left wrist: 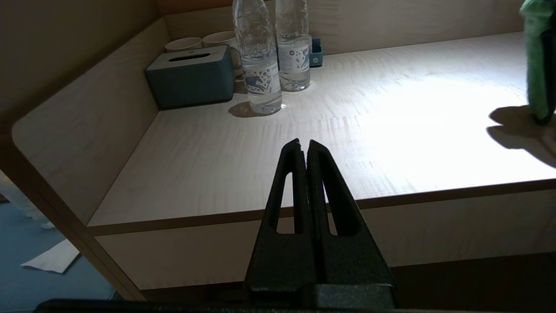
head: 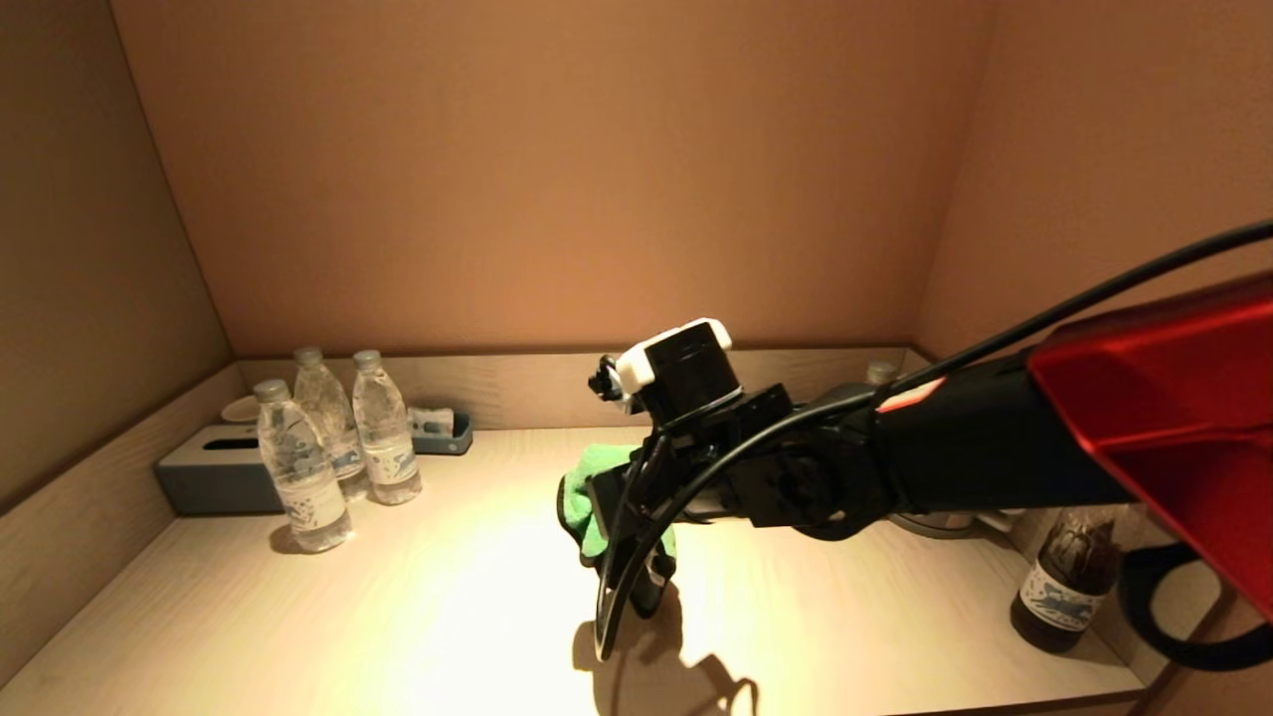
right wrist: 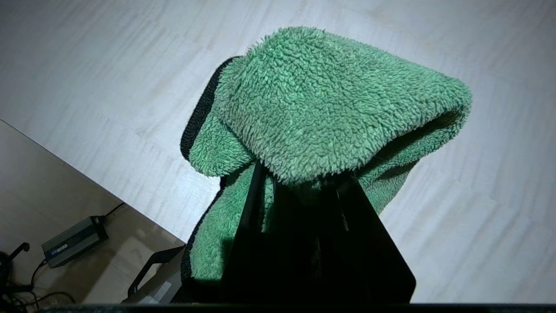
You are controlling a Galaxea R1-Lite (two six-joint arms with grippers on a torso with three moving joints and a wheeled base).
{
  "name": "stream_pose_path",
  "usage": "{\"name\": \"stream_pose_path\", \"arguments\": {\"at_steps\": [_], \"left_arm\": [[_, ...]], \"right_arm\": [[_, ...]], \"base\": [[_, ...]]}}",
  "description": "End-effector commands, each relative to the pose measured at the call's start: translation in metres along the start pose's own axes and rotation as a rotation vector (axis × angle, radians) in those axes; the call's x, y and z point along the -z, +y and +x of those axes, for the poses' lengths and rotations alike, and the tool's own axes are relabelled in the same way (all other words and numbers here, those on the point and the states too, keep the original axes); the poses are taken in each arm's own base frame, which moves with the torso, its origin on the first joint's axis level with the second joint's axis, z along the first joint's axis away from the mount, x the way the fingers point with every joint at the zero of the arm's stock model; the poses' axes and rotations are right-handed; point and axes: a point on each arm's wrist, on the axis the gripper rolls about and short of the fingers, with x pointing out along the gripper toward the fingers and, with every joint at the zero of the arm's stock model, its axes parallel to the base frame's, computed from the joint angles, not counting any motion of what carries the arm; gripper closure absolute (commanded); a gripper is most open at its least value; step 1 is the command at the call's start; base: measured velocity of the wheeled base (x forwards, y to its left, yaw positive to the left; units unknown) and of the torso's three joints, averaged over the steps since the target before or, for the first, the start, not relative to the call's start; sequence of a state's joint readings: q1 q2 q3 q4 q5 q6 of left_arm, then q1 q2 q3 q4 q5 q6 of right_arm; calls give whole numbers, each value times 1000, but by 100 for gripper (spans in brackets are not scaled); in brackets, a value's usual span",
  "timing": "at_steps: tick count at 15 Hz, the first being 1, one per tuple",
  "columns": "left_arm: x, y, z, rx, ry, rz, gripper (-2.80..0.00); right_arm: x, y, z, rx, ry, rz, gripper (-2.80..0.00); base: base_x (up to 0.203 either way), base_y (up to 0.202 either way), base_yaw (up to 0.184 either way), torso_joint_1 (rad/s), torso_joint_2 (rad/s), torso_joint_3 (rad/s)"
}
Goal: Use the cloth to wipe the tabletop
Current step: Sweep the stains on the table
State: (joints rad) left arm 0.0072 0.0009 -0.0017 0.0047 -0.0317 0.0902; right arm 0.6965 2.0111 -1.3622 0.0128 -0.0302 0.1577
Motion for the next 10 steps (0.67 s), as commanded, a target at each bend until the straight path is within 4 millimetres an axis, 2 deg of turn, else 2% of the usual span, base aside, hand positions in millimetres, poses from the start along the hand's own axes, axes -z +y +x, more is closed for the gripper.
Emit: {"name": "stream_pose_path", "arguments": {"at_steps": [1, 5, 7, 10], "left_arm": [[0, 0, 0, 0, 1, 0, 0], [0, 0, 0, 0, 1, 0, 0], [0, 0, 0, 0, 1, 0, 0], [0, 0, 0, 0, 2, 0, 0]], "right_arm": [[13, 15, 35, -20, 58, -18, 0], [18, 45, 60, -69, 72, -50, 0], [18, 49, 61, -76, 71, -54, 0], [2, 72, 73, -129, 1, -73, 0]], "base": [[0, 0, 0, 0, 0, 0], [0, 0, 0, 0, 0, 0], [0, 0, 0, 0, 0, 0], [0, 0, 0, 0, 0, 0]]}}
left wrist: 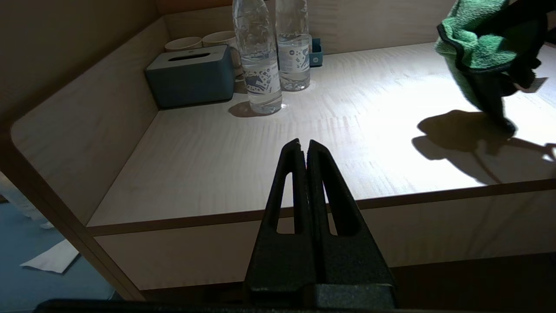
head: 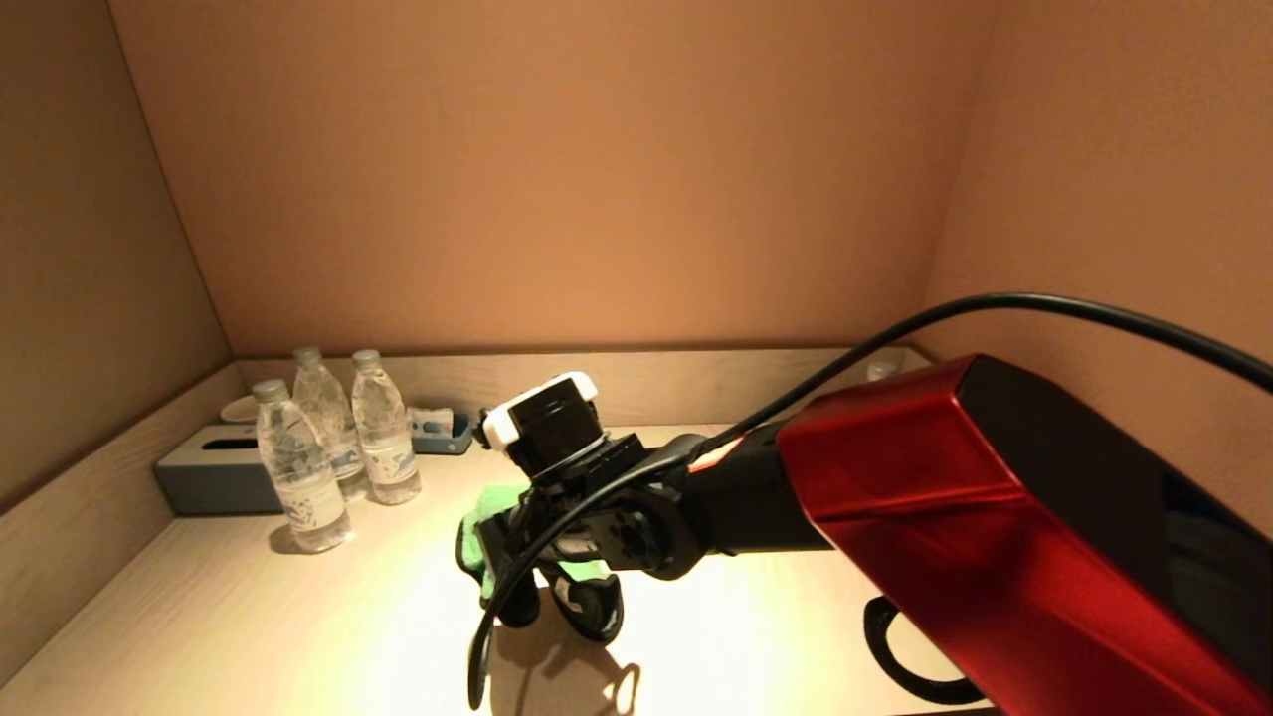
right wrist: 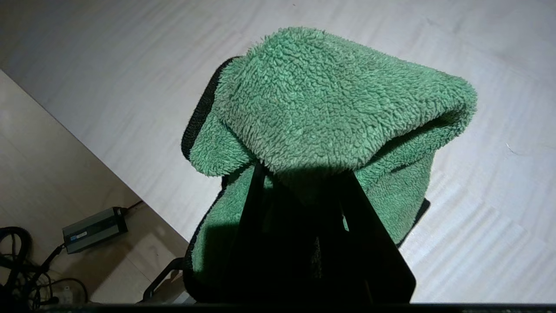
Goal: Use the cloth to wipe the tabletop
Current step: Sweep the stains on the table
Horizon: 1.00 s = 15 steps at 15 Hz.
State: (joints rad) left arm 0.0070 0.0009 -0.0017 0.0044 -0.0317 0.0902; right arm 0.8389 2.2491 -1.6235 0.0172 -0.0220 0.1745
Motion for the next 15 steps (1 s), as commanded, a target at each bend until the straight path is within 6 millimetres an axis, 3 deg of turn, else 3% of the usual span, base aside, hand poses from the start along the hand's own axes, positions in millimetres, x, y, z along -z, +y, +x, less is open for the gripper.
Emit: {"name": "stream_pose_path", "arguments": {"at_steps": [1, 6, 8, 11, 15], "left_arm": [[0, 0, 0, 0, 1, 0, 0], [0, 0, 0, 0, 1, 0, 0], [0, 0, 0, 1, 1, 0, 0], [0, 0, 0, 0, 1, 0, 0], [0, 0, 0, 0, 1, 0, 0]], "right_arm": [[-2, 9, 15, -17, -13, -10, 0], [-19, 27, 26, -52, -61, -32, 0], [-8, 25, 43, -41, -16, -31, 0], [13, -4, 64, 13, 63, 8, 0], [30, -32, 68, 60, 130, 47, 0]], "base": [[0, 0, 0, 0, 0, 0], [0, 0, 0, 0, 0, 0], [0, 0, 0, 0, 0, 0], [0, 0, 0, 0, 0, 0], [0, 0, 0, 0, 0, 0]]}}
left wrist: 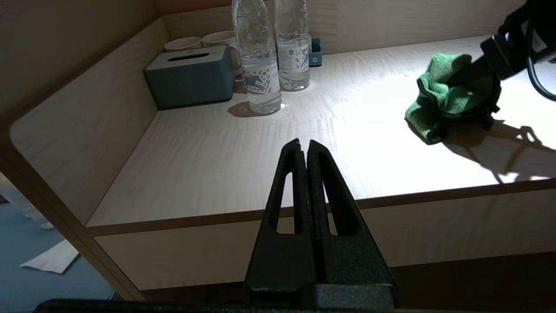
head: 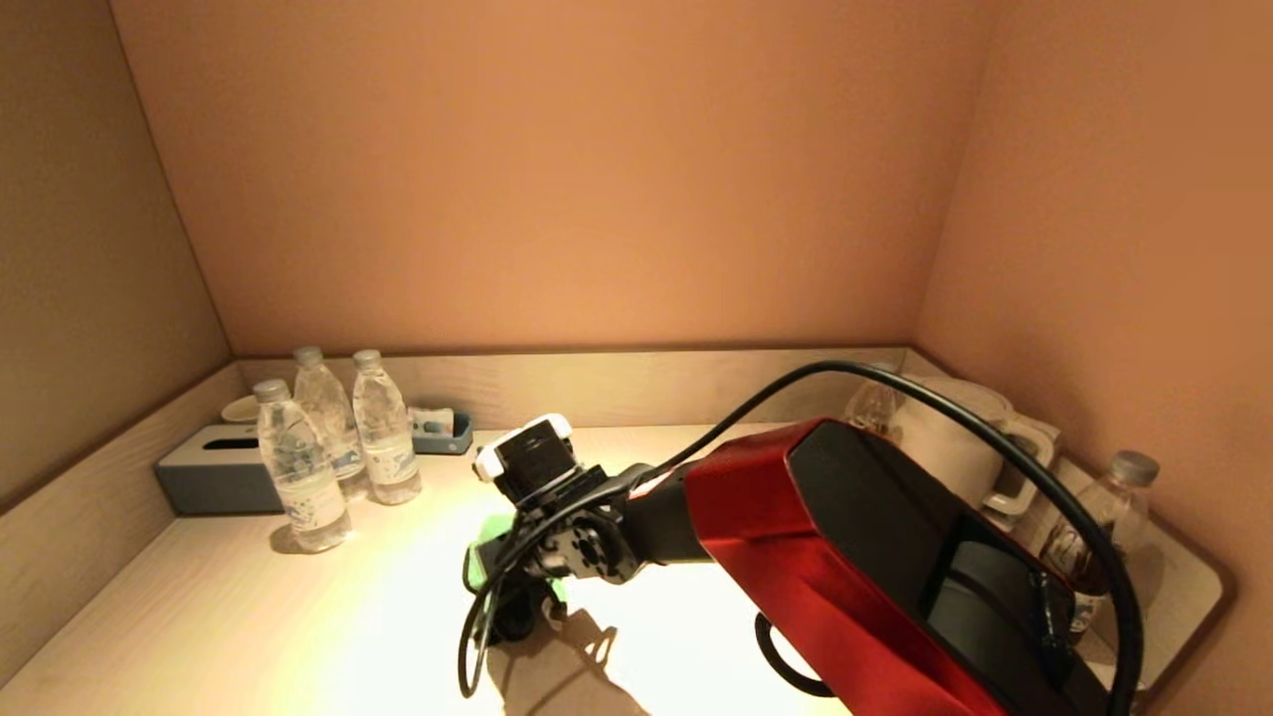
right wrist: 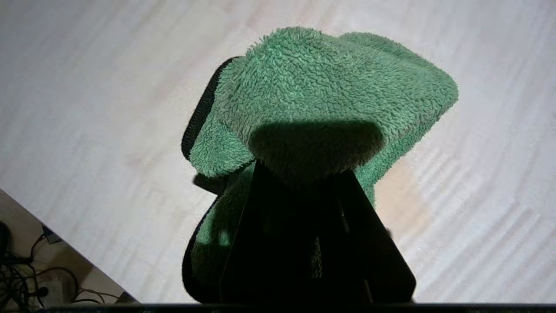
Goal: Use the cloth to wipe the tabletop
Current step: Sweep the stains on the table
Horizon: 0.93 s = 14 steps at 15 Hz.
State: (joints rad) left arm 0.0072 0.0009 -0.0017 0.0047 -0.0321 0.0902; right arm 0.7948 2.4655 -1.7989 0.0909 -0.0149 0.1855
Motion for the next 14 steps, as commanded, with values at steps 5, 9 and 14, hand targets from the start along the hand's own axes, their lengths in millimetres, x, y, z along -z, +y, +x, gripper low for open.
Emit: {"name": "stream_pose_path", "arguments": {"at_steps": [5, 9, 14], "left_arm": [[0, 0, 0, 0, 1, 0, 0], [0, 0, 0, 1, 1, 0, 0], [0, 0, 0, 0, 1, 0, 0]], "right_arm": [[24, -51, -8, 18, 91, 78, 0], [29, -70, -17, 40, 93, 107, 0], [25, -85, -44, 34, 68, 135, 0]], "base": [[0, 0, 0, 0, 0, 0], [0, 0, 0, 0, 0, 0], [0, 0, 0, 0, 0, 0]]}}
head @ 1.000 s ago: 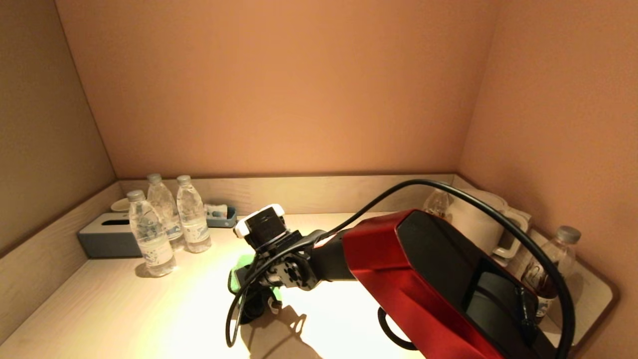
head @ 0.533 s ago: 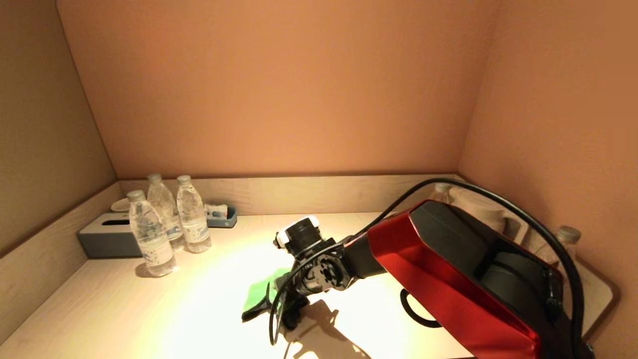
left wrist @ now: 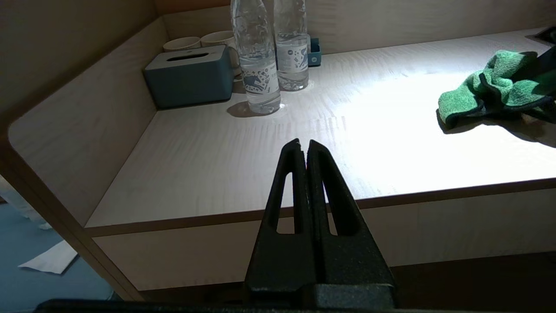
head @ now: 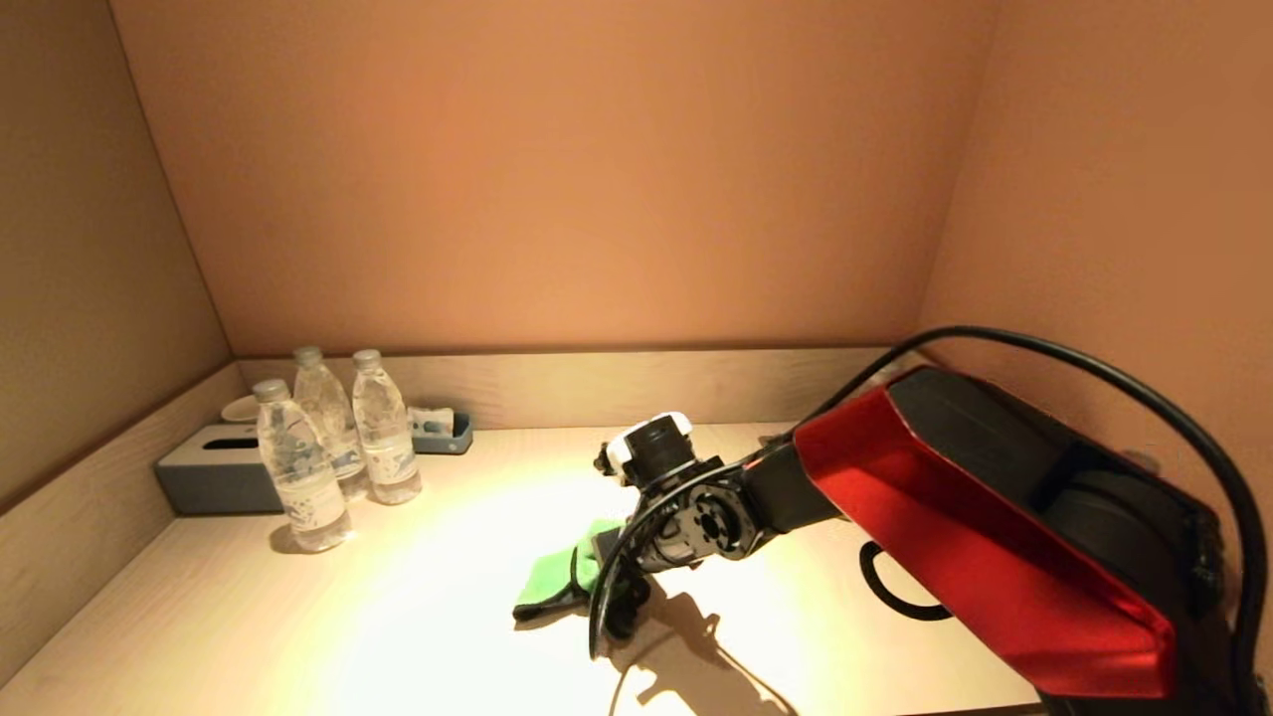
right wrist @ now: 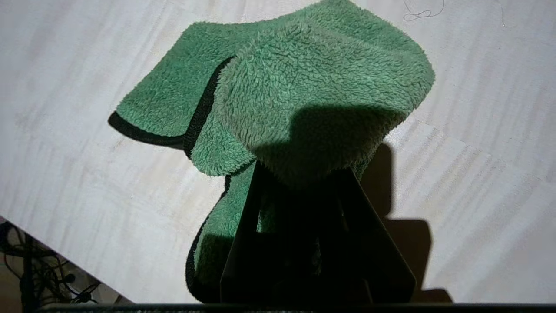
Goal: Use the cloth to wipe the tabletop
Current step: Sweep the stains on the table
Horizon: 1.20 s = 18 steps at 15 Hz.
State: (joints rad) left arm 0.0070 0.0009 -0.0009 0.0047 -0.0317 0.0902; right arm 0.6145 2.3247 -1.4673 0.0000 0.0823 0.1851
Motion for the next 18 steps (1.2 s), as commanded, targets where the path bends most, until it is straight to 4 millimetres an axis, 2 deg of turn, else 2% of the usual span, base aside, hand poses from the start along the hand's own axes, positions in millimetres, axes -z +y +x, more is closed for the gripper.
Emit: {"name": "stream_pose_path", "arguments": {"at_steps": [1, 5, 7, 11, 14, 17, 18], "left_arm": [[0, 0, 0, 0, 0, 0, 0], [0, 0, 0, 0, 0, 0, 0], [0, 0, 0, 0, 0, 0, 0], [0, 0, 0, 1, 0, 0, 0], [0, 0, 0, 0, 0, 0, 0], [0, 0, 0, 0, 0, 0, 0], [0, 0, 0, 0, 0, 0, 0]], "right_arm": [[-8, -3, -22, -19, -33, 10, 0], [-17, -19, -56, -33, -80, 42, 0], [-22, -39, -73, -2, -114, 77, 0], [-29, -64, -95, 14, -157, 118, 0], [-26, -67, -90, 19, -142, 124, 0], [-14, -64, -60, 8, -66, 121, 0], [-13, -62, -58, 5, -60, 117, 0]], "base": [[0, 0, 0, 0, 0, 0], [0, 0, 0, 0, 0, 0], [0, 0, 0, 0, 0, 0], [0, 0, 0, 0, 0, 0], [0, 0, 0, 0, 0, 0], [0, 0, 0, 0, 0, 0], [0, 0, 0, 0, 0, 0]]}}
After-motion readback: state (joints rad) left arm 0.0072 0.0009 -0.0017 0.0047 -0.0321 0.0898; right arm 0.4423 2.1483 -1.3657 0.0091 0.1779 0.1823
